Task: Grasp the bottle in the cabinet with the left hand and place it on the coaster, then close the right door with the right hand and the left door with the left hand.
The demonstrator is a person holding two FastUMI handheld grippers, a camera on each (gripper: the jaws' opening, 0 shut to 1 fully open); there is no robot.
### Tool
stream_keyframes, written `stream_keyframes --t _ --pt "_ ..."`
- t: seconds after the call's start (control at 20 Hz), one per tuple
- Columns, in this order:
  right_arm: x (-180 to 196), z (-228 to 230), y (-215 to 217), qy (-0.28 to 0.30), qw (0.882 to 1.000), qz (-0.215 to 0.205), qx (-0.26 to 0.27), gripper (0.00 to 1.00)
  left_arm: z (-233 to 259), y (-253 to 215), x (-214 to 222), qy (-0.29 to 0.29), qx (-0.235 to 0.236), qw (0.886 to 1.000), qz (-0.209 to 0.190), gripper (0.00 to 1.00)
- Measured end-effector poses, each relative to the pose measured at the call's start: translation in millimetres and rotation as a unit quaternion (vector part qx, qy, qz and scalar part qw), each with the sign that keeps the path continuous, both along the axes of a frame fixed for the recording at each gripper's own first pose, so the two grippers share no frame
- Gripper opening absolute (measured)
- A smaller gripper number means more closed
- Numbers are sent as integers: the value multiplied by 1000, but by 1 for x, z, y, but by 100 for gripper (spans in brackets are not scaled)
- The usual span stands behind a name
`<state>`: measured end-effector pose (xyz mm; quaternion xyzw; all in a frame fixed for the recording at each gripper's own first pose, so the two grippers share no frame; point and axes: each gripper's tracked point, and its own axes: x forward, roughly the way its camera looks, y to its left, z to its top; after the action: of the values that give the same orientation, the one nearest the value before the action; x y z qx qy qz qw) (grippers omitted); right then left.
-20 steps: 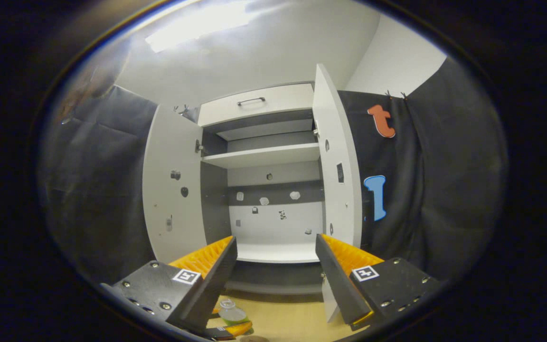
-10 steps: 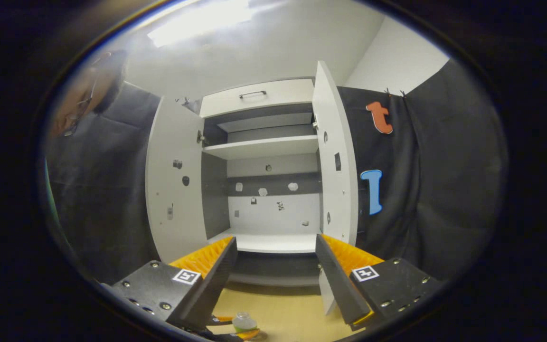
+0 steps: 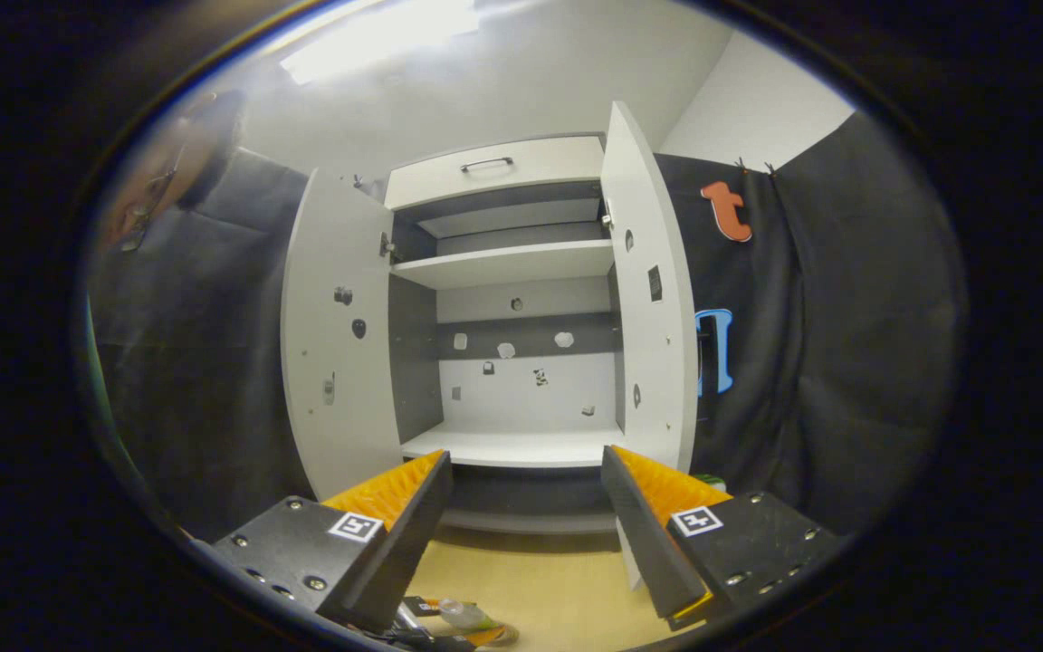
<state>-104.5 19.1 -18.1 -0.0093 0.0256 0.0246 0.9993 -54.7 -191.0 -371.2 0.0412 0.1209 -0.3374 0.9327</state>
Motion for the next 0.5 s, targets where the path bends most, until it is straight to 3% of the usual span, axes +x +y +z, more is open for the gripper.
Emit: stream_keyframes --t 0.45,0.5 --pt "-19 -3 -4 -6 999 -32 17 100 47 11 -10 5 -23 1000 -10 87" --pt "-21 -5 -6 -6 999 -36 16 96 55 12 -13 12 -31 999 -11 87"
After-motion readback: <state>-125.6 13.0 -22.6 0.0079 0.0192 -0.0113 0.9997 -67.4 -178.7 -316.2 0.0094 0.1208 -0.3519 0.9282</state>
